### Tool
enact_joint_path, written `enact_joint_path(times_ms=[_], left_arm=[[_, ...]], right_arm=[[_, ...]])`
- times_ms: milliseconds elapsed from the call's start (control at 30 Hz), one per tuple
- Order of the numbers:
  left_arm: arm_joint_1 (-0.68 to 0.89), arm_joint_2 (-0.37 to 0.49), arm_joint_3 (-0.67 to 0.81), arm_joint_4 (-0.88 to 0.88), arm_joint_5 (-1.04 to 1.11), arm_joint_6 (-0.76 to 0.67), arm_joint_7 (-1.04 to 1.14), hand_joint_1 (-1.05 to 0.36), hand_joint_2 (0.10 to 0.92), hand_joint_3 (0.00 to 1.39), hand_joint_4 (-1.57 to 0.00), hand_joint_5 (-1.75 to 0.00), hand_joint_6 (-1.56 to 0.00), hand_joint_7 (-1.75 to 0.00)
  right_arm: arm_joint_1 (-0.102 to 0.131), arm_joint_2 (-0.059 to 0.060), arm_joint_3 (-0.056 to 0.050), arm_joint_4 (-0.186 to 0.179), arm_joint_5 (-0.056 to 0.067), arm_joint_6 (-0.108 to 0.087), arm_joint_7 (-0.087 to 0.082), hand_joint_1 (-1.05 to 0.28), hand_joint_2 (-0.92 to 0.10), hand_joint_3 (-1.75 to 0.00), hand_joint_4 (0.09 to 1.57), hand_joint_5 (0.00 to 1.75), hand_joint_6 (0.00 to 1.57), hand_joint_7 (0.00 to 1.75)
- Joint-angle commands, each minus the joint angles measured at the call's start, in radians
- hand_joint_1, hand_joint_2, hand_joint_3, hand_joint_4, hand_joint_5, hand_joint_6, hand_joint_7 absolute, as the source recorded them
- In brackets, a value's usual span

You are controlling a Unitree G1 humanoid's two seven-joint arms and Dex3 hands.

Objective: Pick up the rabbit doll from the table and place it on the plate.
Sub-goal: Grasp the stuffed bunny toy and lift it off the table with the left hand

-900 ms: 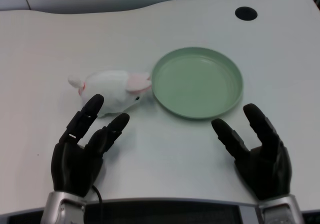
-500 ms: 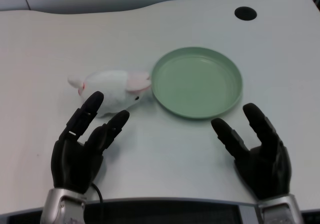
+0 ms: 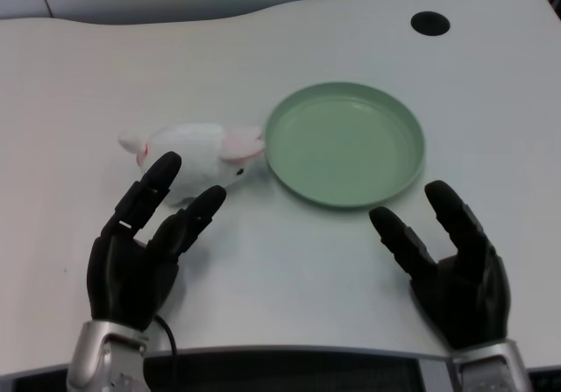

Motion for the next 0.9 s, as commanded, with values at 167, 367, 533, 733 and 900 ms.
enact_joint_path(times_ms=[167,367,533,733,900], left_arm=[[-0.018,0.054,-0.044,0.018,0.123,-0.162,0.036,-0.46,0.768,0.0,-0.78,-0.01,-0.67,0.0],[-0.058,0.2,-0.103,-0.014,0.256,-0.27,0.055,-0.46,0.739,0.0,-0.78,-0.01,-0.65,0.0],[-0.092,0.242,-0.135,-0.004,0.277,-0.298,0.053,-0.44,0.723,0.0,-0.78,0.0,-0.65,0.0],[-0.166,0.365,-0.23,0.061,0.541,-0.522,0.221,-0.55,0.767,0.01,-0.73,0.0,-0.62,0.0],[-0.272,0.474,-0.328,0.124,0.779,-0.615,0.426,-0.58,0.754,0.0,-0.71,0.0,-0.61,0.0]], right_arm=[[-0.066,0.035,0.012,0.01,-0.001,0.019,0.001,-0.84,-0.92,-0.13,0.94,0.01,0.92,0.0],[-0.064,0.038,0.009,0.012,0.0,0.015,-0.007,-0.84,-0.92,-0.13,0.95,0.01,0.92,0.0],[-0.064,0.039,0.008,0.009,0.0,0.011,-0.005,-0.84,-0.92,-0.14,0.95,0.01,0.91,0.0],[-0.06,0.033,0.008,0.01,-0.003,0.005,-0.003,-0.84,-0.92,-0.15,0.94,0.01,0.91,0.0],[-0.058,0.034,0.003,0.005,0.004,0.017,-0.009,-0.83,-0.92,-0.12,0.96,0.01,0.92,0.01]])
